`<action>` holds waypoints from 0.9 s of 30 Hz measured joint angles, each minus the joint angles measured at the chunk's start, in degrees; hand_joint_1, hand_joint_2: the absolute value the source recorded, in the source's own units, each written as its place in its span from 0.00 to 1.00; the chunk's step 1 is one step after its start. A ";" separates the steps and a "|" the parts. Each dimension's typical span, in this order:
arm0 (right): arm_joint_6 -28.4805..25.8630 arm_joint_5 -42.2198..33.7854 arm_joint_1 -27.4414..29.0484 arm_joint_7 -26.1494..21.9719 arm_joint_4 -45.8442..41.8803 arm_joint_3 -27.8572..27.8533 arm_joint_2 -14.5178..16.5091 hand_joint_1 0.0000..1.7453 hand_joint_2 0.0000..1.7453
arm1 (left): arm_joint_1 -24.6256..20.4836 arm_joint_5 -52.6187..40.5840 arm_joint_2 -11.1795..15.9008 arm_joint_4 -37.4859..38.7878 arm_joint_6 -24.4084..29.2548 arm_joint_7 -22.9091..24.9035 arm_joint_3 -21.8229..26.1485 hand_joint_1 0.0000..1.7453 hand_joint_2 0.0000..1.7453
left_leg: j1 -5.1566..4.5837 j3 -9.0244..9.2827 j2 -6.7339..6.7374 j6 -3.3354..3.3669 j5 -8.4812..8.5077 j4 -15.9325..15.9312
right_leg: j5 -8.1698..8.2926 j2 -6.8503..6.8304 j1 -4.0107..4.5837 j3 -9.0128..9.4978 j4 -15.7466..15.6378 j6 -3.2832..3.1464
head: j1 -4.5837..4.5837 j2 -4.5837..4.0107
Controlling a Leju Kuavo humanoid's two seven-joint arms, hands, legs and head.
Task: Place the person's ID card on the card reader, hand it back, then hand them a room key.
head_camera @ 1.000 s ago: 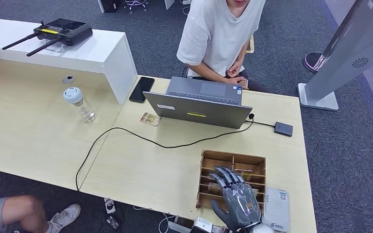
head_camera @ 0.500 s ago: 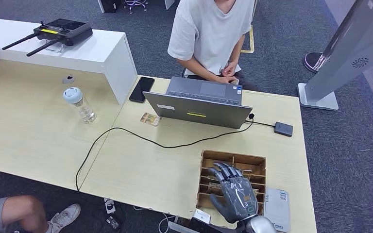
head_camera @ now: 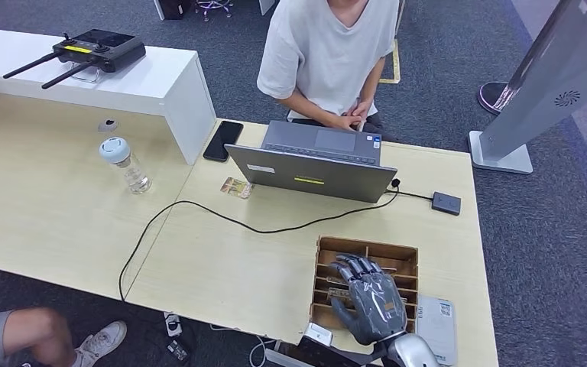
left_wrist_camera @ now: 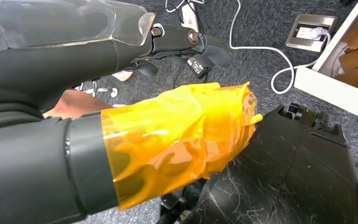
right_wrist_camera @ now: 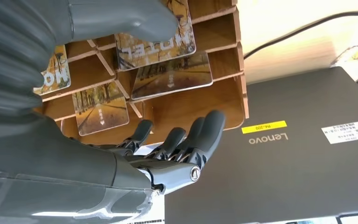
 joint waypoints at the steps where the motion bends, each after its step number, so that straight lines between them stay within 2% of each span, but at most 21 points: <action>1: 0.02 0.00 0.00 0.01 0.11 0.00 0.01 0.39 1.00 | 0.00 0.00 -0.01 0.00 -0.02 0.00 0.05 0.00 0.00 | 0.00 0.00 0.00 0.00 0.00 0.00 | 0.00 0.00 0.00 0.00 0.00 0.00 | 0.00 0.00; 7: 0.04 0.68 -0.01 0.37 1.45 0.02 0.04 0.41 1.00 | 0.01 -0.23 -0.03 0.00 -0.37 0.00 0.31 0.00 0.00 | 0.00 0.00 0.00 0.00 0.00 0.00 | 0.00 0.00 0.00 0.00 0.00 0.00 | 0.00 0.00; 16: -1.08 1.80 -1.46 0.79 4.33 0.31 0.69 0.75 1.00 | 0.02 -0.50 -0.03 0.00 -0.65 -0.22 0.49 0.00 0.00 | 0.00 0.04 0.01 0.00 0.00 0.00 | 0.00 0.00 0.00 0.04 0.00 0.00 | 0.02 0.00; 19: -1.10 1.81 -1.56 0.80 4.44 0.35 0.75 0.80 1.00 | 0.03 -0.50 -0.03 0.00 -0.65 -0.25 0.50 0.00 0.00 | 0.00 0.05 0.01 0.00 0.00 0.00 | 0.00 0.00 0.00 0.05 0.00 0.00 | 0.02 0.00; 23: -1.20 1.87 -1.75 0.80 5.10 0.66 1.06 0.97 1.00 | 0.04 -0.51 -0.04 0.00 -0.66 -0.74 0.56 0.00 0.00 | 0.00 0.06 0.01 0.00 0.00 0.00 | 0.00 0.00 0.00 0.05 0.00 0.00 | 0.01 0.00; 27: -1.62 1.99 -1.79 0.78 5.40 0.77 1.17 1.00 1.00 | 0.06 -0.64 -0.05 0.00 -0.75 -0.81 0.62 0.00 0.00 | 0.00 0.06 0.00 0.00 0.00 0.00 | 0.00 0.00 0.00 0.06 0.00 0.00 | 0.01 0.00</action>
